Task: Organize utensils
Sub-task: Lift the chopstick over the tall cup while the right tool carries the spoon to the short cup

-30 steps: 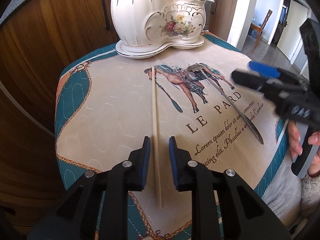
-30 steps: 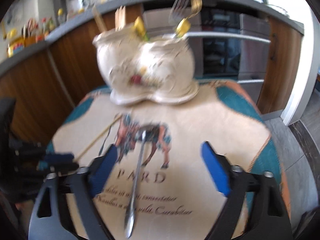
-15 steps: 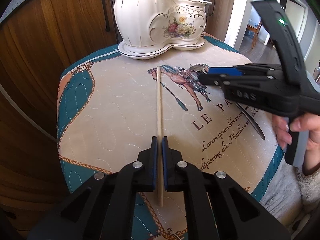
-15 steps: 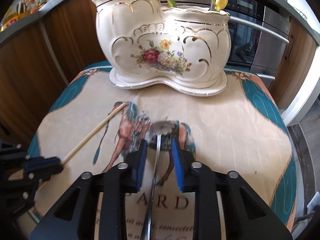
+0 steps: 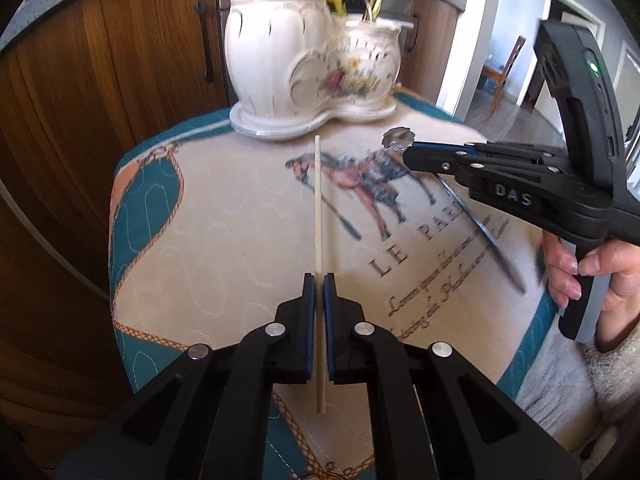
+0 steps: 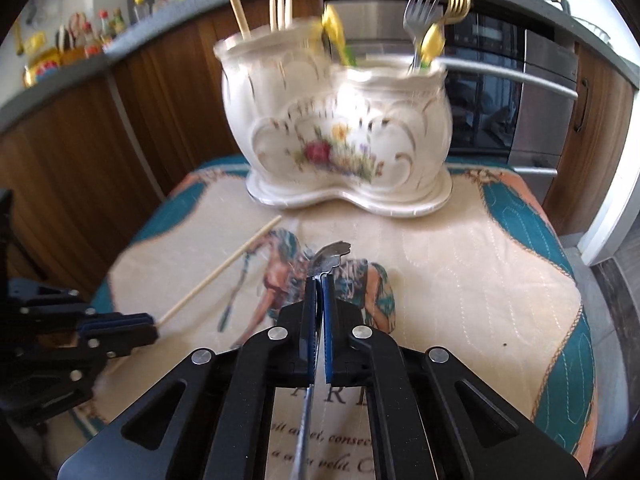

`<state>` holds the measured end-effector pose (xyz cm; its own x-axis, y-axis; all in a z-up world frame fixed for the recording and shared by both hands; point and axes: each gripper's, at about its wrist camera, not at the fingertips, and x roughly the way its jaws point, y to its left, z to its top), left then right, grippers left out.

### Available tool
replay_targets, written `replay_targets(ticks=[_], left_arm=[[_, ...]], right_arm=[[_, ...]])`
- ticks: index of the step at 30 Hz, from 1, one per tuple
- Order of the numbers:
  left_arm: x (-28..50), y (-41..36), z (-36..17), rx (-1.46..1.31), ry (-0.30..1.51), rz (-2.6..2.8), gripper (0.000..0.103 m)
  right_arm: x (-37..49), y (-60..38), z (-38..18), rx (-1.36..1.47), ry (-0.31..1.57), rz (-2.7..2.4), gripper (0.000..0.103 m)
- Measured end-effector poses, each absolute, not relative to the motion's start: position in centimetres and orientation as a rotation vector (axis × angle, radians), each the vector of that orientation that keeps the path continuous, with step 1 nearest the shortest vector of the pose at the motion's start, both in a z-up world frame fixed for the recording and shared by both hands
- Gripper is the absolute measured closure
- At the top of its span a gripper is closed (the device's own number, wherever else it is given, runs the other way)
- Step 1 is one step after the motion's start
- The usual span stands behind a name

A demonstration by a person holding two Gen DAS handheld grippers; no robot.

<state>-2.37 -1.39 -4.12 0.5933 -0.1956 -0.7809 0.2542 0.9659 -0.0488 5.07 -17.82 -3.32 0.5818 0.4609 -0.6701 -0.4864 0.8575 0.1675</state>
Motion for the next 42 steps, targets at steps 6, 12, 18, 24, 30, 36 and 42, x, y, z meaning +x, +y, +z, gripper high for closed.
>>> replay_targets(ticks=[6, 12, 18, 24, 30, 36, 42], left_arm=[[-3.4, -1.0, -1.7, 0.008, 0.770, -0.326, 0.099], [-4.0, -0.5, 0.4, -0.041, 0.657, -0.368, 0.099], [-4.5, 0.6, 2.0, -0.082, 0.515, -0.371, 0.099], [-4.8, 2.1, 3.4, -0.132, 0.391, -0.362, 0.099], [-3.0, 2.6, 5.3, -0.142, 0.332, -0.353, 0.099], [0.6, 3.1, 7.3, -0.180, 0.289, -0.346, 0.099], [4.1, 3.1, 8.9, -0.199, 0.232, -0.358, 0.099]], right_arm=[[3.4, -19.4, -0.7, 0.021, 0.635, 0.579, 0.100], [2.2, -20.4, 1.2, 0.028, 0.495, 0.564, 0.100], [1.6, -20.6, 2.5, 0.027, 0.402, 0.550, 0.100], [1.4, -20.7, 4.3, 0.031, 0.339, 0.547, 0.100], [3.4, -20.9, 7.2, 0.052, 0.276, 0.515, 0.100], [6.3, -20.8, 10.2, 0.092, 0.198, 0.476, 0.100], [10.0, -20.7, 11.0, 0.151, 0.163, 0.431, 0.100]])
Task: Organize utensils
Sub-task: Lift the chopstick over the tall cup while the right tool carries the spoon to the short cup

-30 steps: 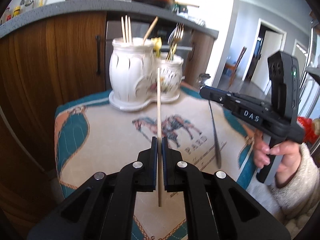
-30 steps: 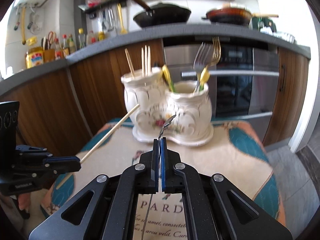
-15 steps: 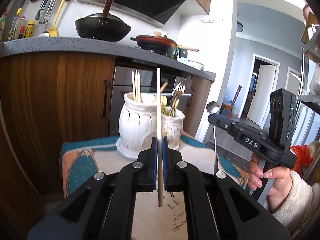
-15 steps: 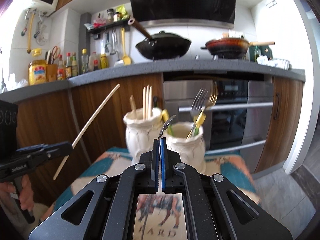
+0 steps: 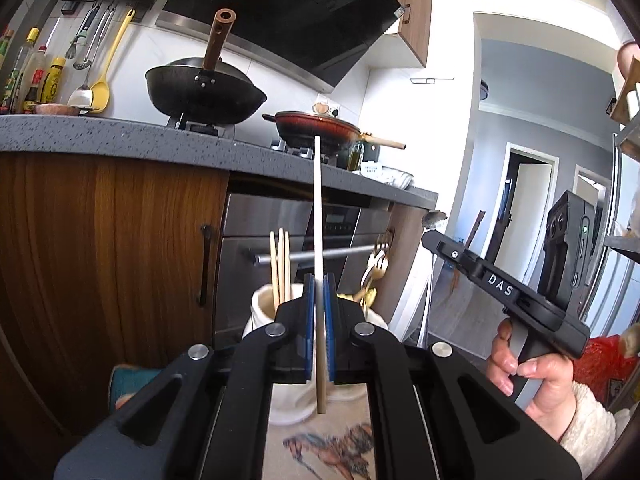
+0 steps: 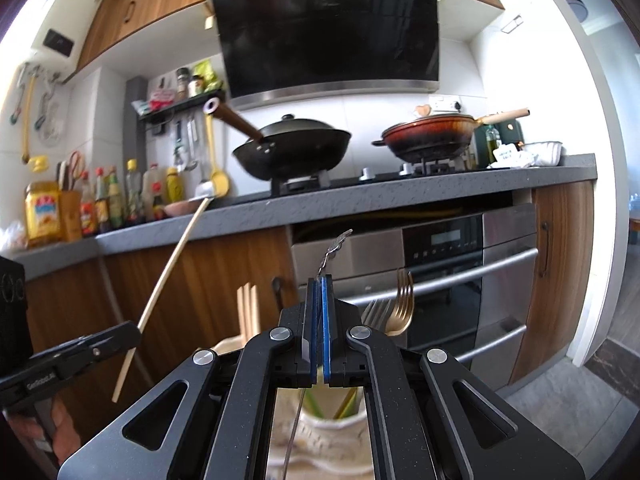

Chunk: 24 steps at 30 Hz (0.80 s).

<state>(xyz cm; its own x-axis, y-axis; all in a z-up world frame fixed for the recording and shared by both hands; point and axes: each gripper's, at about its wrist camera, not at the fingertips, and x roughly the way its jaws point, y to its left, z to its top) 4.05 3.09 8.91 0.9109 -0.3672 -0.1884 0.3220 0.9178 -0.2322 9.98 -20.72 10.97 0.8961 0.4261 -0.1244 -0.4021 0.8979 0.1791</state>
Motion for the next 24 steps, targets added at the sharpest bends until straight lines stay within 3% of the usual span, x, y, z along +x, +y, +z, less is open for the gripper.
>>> replay_targets(ticks=[11, 24], left_arm=[[10.6, 2.4, 8.4, -0.261, 0.197, -0.356, 0.099], [12.7, 1.7, 5.6, -0.235, 0.228, -0.378, 0.099]], right_arm=[[14.3, -20.9, 11.0, 0.215, 0.112, 0.398, 0.100], [15.3, -21.1, 10.0, 0.216, 0.058, 0.354, 0.100]])
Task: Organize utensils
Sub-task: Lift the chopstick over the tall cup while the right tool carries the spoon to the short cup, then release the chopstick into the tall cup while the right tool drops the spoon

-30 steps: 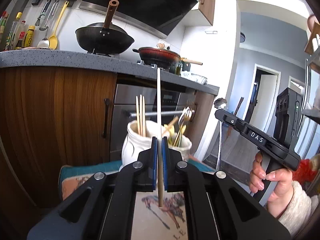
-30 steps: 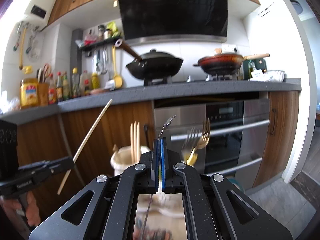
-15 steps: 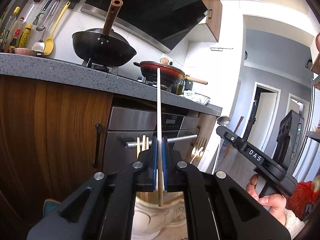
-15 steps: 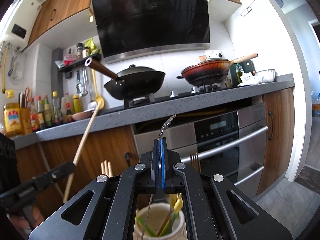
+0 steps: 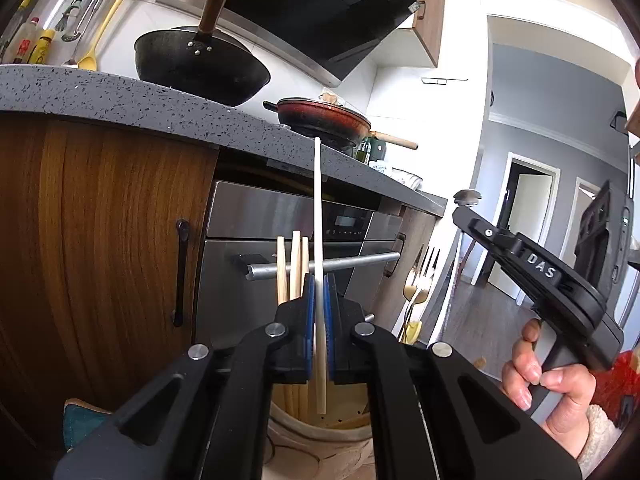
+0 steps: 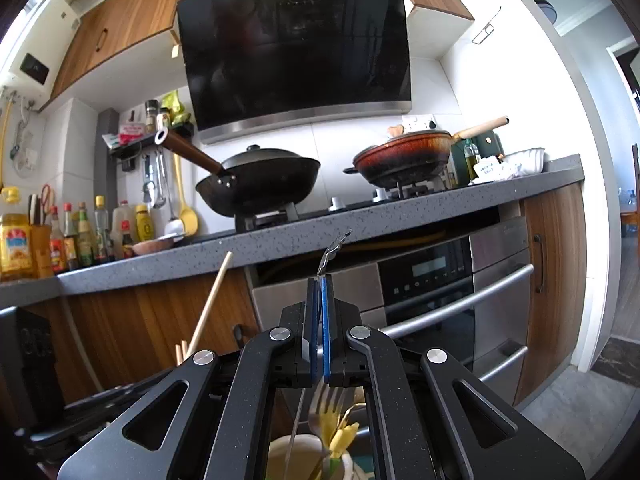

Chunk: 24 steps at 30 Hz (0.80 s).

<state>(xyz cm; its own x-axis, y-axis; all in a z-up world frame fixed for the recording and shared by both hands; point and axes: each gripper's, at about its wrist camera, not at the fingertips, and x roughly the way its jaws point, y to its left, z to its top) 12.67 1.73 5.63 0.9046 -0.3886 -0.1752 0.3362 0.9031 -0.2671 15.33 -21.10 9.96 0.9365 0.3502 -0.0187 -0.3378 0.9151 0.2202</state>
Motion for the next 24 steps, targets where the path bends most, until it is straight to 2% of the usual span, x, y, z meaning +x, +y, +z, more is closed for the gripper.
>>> replay_targets(ticks=[24], left_arm=[[10.2, 3.2, 4.3, -0.224, 0.279, -0.391, 0.099]], right_arm=[[15.4, -19.0, 7.6, 0.105, 0.122, 0.361, 0.100]])
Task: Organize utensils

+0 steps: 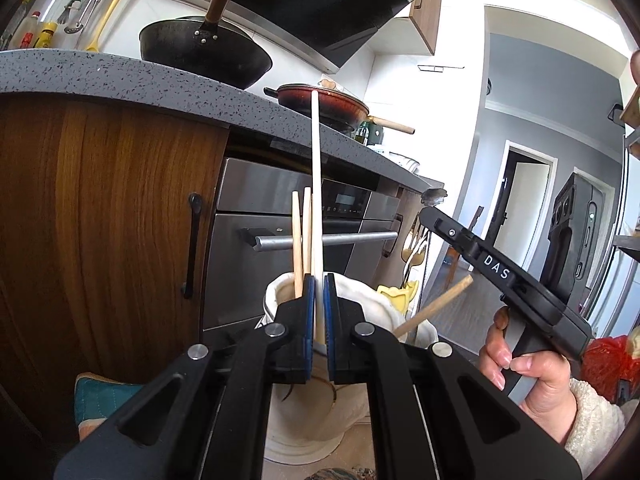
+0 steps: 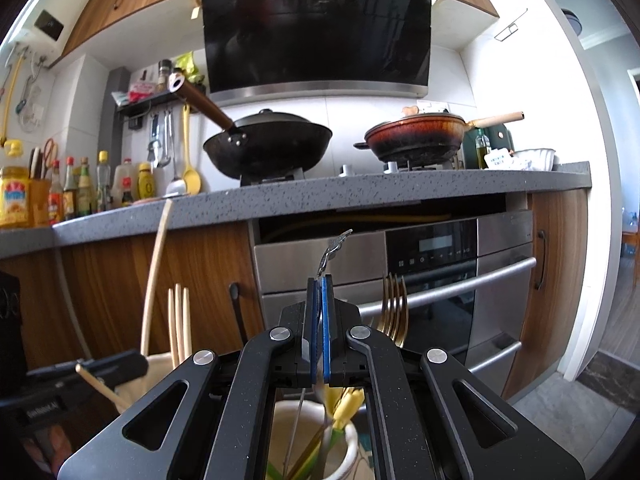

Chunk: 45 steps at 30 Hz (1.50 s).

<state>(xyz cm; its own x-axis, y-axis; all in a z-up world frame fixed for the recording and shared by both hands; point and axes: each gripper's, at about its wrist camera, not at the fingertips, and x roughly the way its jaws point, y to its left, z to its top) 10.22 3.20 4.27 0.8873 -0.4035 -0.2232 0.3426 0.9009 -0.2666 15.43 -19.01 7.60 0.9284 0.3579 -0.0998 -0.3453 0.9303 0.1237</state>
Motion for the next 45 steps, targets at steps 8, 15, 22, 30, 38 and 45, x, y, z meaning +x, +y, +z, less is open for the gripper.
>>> replay_targets(ticks=[8, 15, 22, 30, 38, 45], left_arm=[[9.3, 3.1, 4.5, -0.191, 0.267, -0.372, 0.096], [8.8, 4.0, 4.7, -0.202, 0.270, -0.326, 0.059], [8.8, 4.9, 4.7, -0.231, 0.275, -0.320, 0.057], [8.8, 5.2, 4.7, -0.235, 0.282, -0.318, 0.056], [8.3, 5.5, 4.8, -0.236, 0.282, -0.294, 0.049], [6.0, 5.8, 3.8, -0.245, 0.315, -0.264, 0.046]], right_arm=[[14.7, -19.1, 6.9, 0.099, 0.155, 0.384, 0.100], [14.8, -18.9, 6.2, 0.088, 0.204, 0.435, 0.100], [15.6, -17.9, 5.0, 0.057, 0.272, 0.448, 0.100], [15.8, -17.3, 4.5, 0.037, 0.294, 0.459, 0.081], [14.4, -18.0, 5.0, 0.051, 0.277, 0.453, 0.067], [10.1, -19.3, 4.8, 0.039, 0.281, 0.441, 0.062]])
